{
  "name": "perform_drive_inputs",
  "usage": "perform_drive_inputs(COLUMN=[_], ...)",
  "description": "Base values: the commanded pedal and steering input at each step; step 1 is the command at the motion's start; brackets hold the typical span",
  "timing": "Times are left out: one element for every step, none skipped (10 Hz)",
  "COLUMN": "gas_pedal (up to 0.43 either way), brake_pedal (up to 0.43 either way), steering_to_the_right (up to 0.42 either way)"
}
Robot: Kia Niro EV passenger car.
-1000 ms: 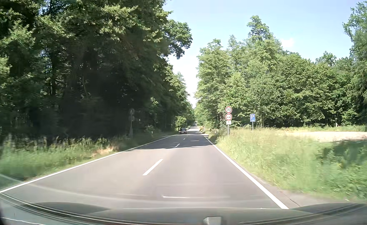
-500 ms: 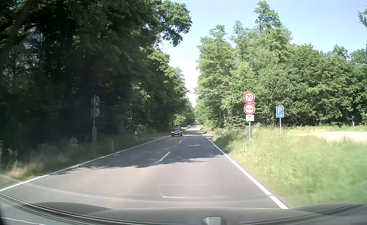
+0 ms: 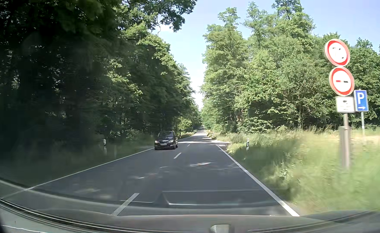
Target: Follow the waypoints while adhering to traffic rules and regulations
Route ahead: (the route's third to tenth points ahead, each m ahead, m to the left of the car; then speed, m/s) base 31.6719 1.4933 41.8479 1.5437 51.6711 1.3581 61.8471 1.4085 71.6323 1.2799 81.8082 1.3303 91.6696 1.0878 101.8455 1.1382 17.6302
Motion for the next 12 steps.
perform_drive_inputs(gas_pedal=[0.039,0.039,0.039,0.039,0.039,0.039,0.039,0.039,0.039,0.039,0.039,0.039], brake_pedal=[0.030,0.030,0.030,0.030,0.030,0.030,0.030,0.030,0.030,0.030,0.030,0.030], steering_to_the_right=[0.001,0.001,0.001,0.001,0.000,0.000,0.001,0.000,0.001,0.000,0.000,0.001])
